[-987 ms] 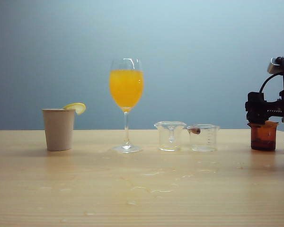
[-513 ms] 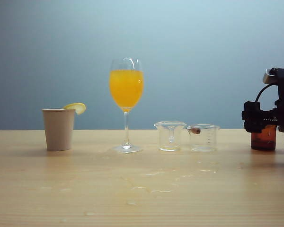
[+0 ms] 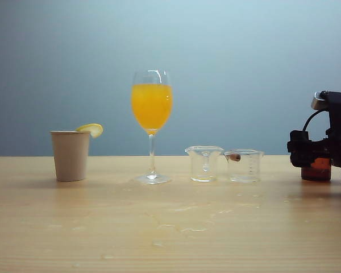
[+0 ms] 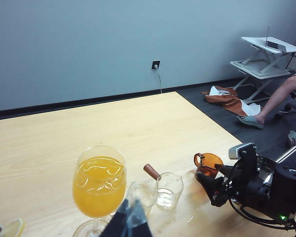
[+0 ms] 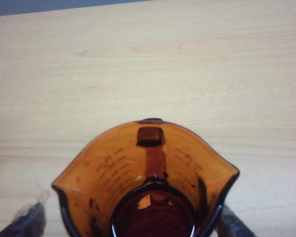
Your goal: Pick up the fourth measuring cup from the left, pour the grenadine inside into the goblet, and finally put the measuring cup back in its original place.
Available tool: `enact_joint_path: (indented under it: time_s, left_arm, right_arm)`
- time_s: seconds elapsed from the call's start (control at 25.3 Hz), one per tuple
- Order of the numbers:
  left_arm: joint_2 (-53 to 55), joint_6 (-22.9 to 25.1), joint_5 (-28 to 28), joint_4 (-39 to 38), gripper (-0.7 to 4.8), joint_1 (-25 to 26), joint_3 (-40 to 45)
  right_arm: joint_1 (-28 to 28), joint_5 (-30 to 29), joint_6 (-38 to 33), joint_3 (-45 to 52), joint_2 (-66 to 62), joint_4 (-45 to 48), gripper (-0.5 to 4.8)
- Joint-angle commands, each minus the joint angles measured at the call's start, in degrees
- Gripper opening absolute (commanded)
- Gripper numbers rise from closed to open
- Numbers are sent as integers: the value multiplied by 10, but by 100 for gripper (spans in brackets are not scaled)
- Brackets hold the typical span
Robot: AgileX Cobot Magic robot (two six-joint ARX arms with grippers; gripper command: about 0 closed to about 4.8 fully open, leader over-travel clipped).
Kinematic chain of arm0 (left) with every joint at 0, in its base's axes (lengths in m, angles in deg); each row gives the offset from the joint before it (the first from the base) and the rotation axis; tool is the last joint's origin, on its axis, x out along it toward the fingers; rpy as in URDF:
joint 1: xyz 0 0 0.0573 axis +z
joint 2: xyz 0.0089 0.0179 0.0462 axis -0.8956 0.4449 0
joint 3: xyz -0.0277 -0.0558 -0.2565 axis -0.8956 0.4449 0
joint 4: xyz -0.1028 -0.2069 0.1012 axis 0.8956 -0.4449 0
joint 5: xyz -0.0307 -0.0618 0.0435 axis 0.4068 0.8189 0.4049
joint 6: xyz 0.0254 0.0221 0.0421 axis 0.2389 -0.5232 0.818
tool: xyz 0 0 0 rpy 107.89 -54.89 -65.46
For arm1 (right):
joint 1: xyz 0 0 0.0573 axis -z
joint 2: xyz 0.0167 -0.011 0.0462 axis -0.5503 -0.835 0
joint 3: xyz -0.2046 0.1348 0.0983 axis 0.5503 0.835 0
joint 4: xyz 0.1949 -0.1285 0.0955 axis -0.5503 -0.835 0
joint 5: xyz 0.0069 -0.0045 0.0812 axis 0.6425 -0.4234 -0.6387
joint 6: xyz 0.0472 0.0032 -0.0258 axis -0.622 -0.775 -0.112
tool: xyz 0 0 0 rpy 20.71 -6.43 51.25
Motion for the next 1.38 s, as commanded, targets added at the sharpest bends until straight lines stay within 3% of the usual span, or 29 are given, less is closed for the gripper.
enact_joint_path:
  time_s: [0.04,0.51,0.71,0.91,1.07,1.38]
  left_arm:
    - [-1,2,0,6,-6,1,-3]
    - [-1,2,0,7,-6,1,-3]
    - [-1,2,0,7,-6,1,-3]
    - [-1,2,0,8,-6,1,-3]
    - [-1,2,0,10,-6,1,-3]
    - [-1,2,0,10,-6,1,-3]
  right_arm:
    - [0,-1,0,-11,-11,9,439]
    - [1,0,0,-28,-23,3,425]
    - [6,-1,0,-28,-23,1,388]
    - [10,-1,0,-28,-23,0,385]
    - [11,-2,0,-28,-23,-5,334]
    - [11,-15,0,-30,-33,-7,337]
